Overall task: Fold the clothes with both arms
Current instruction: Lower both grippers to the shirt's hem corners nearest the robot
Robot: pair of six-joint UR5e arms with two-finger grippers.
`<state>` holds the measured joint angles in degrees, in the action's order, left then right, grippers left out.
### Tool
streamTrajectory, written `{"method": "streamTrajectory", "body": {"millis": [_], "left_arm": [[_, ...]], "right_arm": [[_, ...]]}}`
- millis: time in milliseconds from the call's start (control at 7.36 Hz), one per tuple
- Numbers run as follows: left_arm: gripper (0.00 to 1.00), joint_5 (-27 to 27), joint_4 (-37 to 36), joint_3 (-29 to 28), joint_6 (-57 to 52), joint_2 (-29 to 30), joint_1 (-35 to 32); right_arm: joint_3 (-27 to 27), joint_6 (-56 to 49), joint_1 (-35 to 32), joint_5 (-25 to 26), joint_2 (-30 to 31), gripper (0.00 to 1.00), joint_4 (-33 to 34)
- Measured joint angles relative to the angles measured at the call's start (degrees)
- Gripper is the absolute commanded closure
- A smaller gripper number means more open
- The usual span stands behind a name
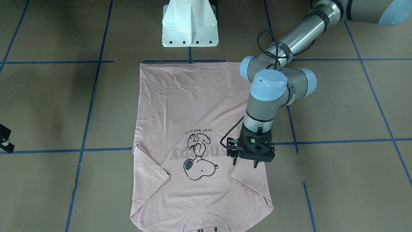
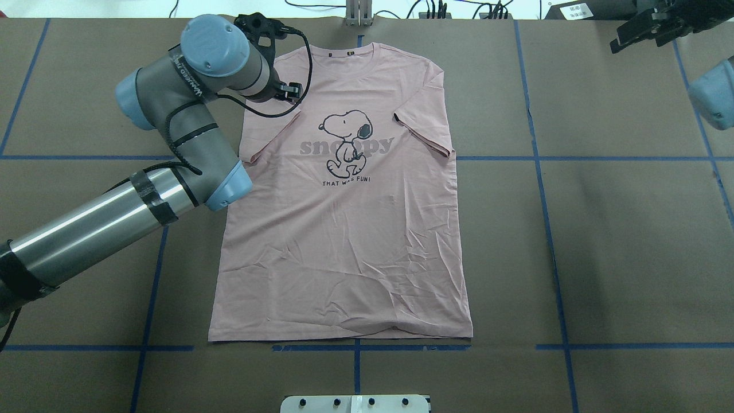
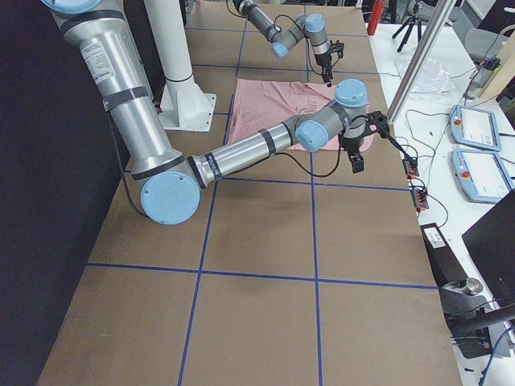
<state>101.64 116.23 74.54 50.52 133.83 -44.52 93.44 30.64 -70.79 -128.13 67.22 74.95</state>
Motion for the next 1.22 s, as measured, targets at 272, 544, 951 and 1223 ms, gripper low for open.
{"method": "streamTrajectory", "body": {"millis": [272, 544, 951, 1223], "left_arm": [[0.0, 1.82, -0.14, 10.92, -0.11, -6.75, 0.27], [0.0, 2.1, -0.07, 21.34, 2.44, -13.74, 3.02], [0.27, 0.02, 0.15, 36.82, 14.3, -26.1, 13.01], [0.33, -4.68, 0.33, 42.66, 22.56, -33.95, 19.8]], "right_arm": [[7.63, 14.96, 8.47, 6.11, 0.84, 0.0, 0.48], [17.81, 26.68, 18.82, 12.9, 6.36, 0.0, 0.77], [31.73, 42.9, 38.36, 28.22, 18.47, 0.0, 0.76], [36.64, 50.24, 49.75, 38.14, 22.88, 0.0, 0.71]]}}
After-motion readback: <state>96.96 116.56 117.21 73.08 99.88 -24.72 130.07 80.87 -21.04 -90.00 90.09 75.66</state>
